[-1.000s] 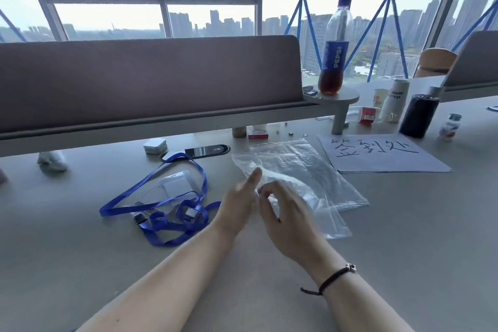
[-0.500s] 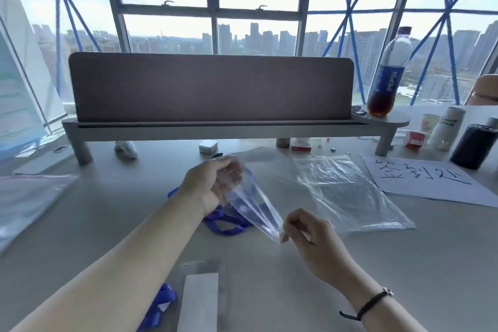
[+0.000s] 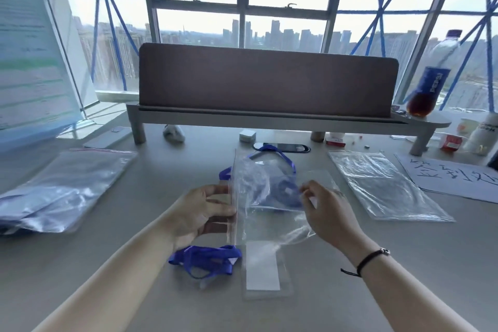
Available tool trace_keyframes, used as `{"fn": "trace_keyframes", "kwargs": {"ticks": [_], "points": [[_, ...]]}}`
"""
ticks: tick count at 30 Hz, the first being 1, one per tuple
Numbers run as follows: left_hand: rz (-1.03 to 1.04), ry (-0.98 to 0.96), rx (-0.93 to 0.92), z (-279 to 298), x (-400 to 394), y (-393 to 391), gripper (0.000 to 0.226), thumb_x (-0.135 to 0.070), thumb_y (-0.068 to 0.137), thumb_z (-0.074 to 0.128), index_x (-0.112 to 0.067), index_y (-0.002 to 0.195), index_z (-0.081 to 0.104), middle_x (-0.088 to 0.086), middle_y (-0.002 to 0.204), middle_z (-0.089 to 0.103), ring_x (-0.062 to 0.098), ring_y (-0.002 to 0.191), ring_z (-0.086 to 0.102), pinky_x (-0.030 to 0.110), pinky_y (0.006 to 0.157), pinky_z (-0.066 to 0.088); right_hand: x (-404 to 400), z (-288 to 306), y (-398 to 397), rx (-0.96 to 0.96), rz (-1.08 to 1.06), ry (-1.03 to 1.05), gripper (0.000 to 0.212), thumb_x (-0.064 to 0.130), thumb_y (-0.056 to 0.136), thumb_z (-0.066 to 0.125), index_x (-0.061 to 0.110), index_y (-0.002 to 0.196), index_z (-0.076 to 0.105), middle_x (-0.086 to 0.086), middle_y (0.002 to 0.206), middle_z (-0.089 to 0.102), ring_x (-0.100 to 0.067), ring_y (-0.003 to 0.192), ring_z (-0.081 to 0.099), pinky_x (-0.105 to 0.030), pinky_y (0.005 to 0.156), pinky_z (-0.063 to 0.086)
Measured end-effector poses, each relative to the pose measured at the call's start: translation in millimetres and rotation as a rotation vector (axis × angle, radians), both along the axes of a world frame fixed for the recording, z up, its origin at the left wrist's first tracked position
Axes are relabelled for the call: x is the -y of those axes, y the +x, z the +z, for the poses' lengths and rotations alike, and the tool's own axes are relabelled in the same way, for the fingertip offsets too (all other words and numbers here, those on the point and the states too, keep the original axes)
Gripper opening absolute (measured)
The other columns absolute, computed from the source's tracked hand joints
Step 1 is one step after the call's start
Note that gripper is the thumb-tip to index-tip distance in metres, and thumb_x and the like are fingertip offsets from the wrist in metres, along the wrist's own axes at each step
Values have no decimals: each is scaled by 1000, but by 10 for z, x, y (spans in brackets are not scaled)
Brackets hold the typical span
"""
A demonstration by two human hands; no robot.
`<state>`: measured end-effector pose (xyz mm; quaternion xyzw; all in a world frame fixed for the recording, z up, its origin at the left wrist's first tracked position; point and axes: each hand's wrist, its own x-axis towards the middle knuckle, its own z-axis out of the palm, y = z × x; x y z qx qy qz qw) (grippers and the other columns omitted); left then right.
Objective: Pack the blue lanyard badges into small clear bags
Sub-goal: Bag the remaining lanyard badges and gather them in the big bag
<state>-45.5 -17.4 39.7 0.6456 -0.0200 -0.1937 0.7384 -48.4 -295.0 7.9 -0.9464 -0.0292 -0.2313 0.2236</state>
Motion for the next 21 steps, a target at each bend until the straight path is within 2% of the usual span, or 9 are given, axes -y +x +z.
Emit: {"fn": "trace_keyframes", "kwargs": {"ticks": [2,5,7,10,12,15,18,21], "points": [[-7,13,3,-47,-45,-46,36,9,82,71,-6,115,68,15,84,73,26,70,70,33,65,61,-365,74,-57,54,61,26,7,26,92,59,25,98,64,10,88,69,-21,87,65,-33,76,45],[7,23,6,-102,-91,-69,37,6,79,75,-4,115,68,13,78,71,23,67,69,30,61,61,-933,141,-180,75,189,10,18,44,93,55,29,100,63,13,91,68,-13,85,63,-34,80,47],[19,11,16,-117,-110,-74,36,4,79,76,-3,113,68,10,73,69,21,64,67,26,57,58,-1187,173,-199,-3,177,65,23,53,92,55,30,97,58,12,87,65,-12,82,60,-33,74,47],[50,16,50,-150,-121,-80,41,-1,73,82,-6,111,68,10,69,65,22,60,63,26,53,55,-1344,196,-129,-142,89,265,36,62,86,58,28,87,47,10,78,59,-13,80,57,-35,70,47],[58,36,73,-187,-117,-73,48,-1,69,85,-8,113,66,12,68,64,23,58,63,29,54,54,-1376,179,-80,-183,71,337,35,58,84,63,27,86,46,9,79,58,-13,81,56,-33,70,46],[59,83,116,-230,-85,-67,47,9,76,78,-11,116,64,13,71,67,24,60,66,32,59,56,-1379,135,-69,-177,107,338,25,40,85,66,26,91,47,8,78,57,-9,76,56,-33,69,48],[48,110,147,-227,-67,-80,44,9,77,77,-11,114,64,13,73,68,25,60,67,32,61,57,-1347,85,-94,-105,184,349,17,24,87,64,24,94,49,6,74,58,-10,67,57,-38,67,51],[48,125,142,-224,-67,-100,39,6,78,78,-7,111,64,15,76,67,27,64,68,32,62,58,-1309,20,-119,21,273,245,18,20,88,60,27,98,47,11,72,58,-11,61,56,-39,61,50]]}}
